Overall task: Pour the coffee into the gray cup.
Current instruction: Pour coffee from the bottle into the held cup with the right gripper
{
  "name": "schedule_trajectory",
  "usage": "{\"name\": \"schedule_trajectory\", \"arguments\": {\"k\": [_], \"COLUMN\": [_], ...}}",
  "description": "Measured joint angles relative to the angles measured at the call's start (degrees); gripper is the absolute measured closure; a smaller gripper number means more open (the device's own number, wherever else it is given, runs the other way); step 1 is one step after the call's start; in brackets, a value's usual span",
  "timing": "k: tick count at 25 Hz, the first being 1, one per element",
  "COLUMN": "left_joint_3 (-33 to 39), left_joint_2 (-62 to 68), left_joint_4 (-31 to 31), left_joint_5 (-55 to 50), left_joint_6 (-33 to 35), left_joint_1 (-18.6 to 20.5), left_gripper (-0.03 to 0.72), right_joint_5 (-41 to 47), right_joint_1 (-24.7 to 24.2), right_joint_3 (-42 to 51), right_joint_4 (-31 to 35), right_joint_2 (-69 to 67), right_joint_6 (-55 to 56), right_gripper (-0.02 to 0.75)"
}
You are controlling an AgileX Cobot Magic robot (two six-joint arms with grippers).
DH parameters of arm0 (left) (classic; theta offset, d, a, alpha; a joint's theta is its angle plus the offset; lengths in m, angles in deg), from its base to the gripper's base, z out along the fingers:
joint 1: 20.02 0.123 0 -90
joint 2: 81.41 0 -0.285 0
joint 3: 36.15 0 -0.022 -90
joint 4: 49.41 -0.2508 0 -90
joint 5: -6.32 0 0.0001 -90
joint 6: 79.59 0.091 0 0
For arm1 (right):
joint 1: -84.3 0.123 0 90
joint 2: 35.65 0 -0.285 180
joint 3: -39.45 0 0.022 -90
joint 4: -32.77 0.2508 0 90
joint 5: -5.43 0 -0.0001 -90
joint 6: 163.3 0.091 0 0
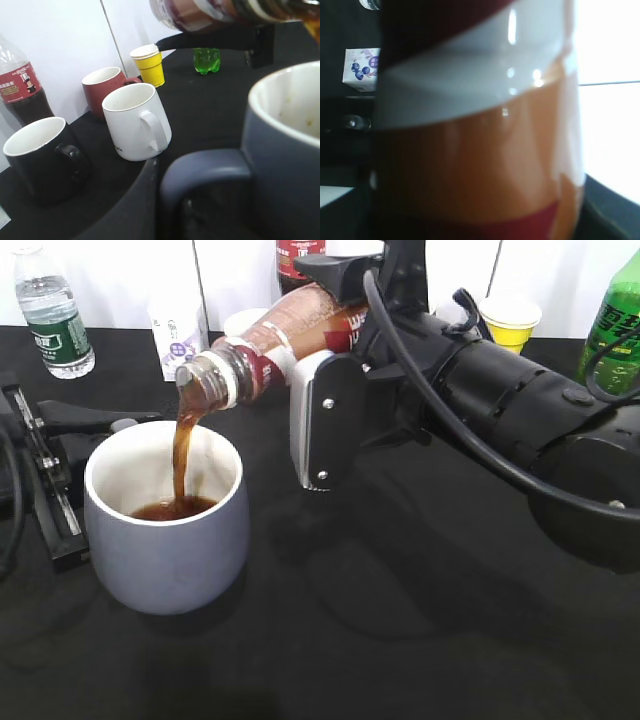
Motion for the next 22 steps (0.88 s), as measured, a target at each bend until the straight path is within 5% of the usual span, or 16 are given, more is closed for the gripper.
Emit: {"name": "schedule_trajectory", "arguments": {"k": [22], "left_joint_3": [0.0], "left_joint_2": [0.0], "left_joint_4": [0.45], "left_joint_5": [-0.06], "left_joint_6": [0.0], "left_joint_1": [0.0], "left_gripper": [0.65], "right_joint_5": [-1.06], "right_joint_1": [0.0], "right_joint_3": [0.0], "right_joint_4": [-0.8], "right_joint_2": [0.0], "right_joint_6": [-2.53], "right_gripper": [0.21]}}
